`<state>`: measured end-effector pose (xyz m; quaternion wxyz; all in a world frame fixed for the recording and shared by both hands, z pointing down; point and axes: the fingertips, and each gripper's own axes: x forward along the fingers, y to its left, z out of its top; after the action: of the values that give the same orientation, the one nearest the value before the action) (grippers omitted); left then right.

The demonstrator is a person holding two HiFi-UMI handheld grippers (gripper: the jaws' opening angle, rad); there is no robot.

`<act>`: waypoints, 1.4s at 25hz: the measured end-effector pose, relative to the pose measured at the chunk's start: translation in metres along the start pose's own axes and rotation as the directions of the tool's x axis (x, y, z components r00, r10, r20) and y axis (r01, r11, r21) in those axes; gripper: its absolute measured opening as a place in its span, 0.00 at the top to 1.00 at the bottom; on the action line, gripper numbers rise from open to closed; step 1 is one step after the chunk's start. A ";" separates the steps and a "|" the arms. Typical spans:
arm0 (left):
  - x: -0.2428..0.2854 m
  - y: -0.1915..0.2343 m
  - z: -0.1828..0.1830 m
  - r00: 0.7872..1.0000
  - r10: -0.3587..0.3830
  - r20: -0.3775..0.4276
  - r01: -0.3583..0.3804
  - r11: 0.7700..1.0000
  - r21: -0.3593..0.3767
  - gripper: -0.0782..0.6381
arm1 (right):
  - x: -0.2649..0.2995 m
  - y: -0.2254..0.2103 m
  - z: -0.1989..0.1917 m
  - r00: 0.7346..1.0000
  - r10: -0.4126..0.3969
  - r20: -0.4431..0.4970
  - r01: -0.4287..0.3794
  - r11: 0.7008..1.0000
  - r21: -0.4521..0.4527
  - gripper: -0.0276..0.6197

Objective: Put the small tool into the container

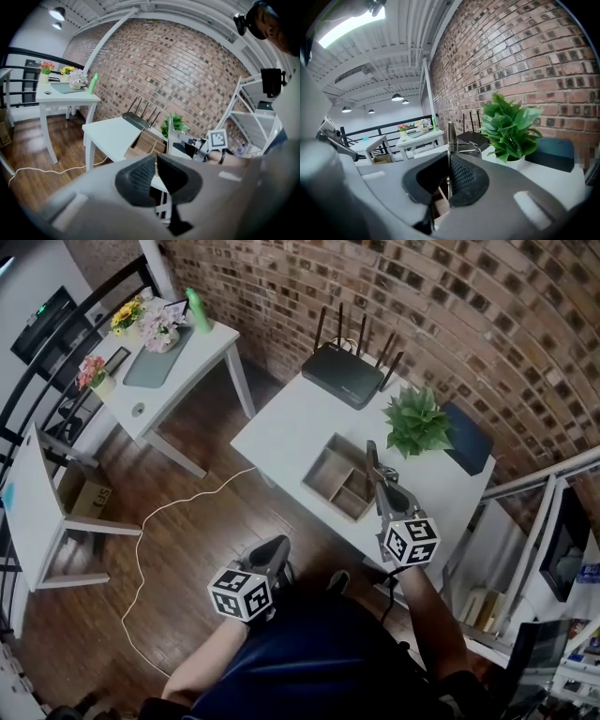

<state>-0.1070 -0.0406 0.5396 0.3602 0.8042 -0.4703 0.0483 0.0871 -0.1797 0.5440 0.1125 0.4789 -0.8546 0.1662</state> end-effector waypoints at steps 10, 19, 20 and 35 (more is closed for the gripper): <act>0.002 0.000 -0.003 1.000 0.007 -0.008 -0.007 1.000 0.003 0.88 | 0.014 -0.009 -0.031 0.999 -0.026 -0.036 0.025 0.999 -0.037 0.94; -0.002 0.004 -0.004 1.000 0.024 -0.005 -0.024 1.000 -0.010 0.88 | 0.029 -0.005 -0.063 0.993 -0.040 -0.108 0.028 0.994 -0.110 0.94; -0.002 0.005 -0.005 1.000 0.025 -0.004 -0.025 1.000 -0.012 0.88 | 0.029 -0.004 -0.064 0.993 -0.042 -0.112 0.028 0.992 -0.120 0.94; -0.001 0.004 -0.007 1.000 0.023 -0.007 -0.023 1.000 -0.014 0.88 | 0.039 0.000 -0.076 0.981 -0.084 -0.173 0.049 0.980 -0.195 0.94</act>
<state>-0.1090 -0.0369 0.5470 0.3671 0.7960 -0.4785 0.0517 0.0700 -0.1804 0.6279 0.2400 0.4775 -0.8362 0.1229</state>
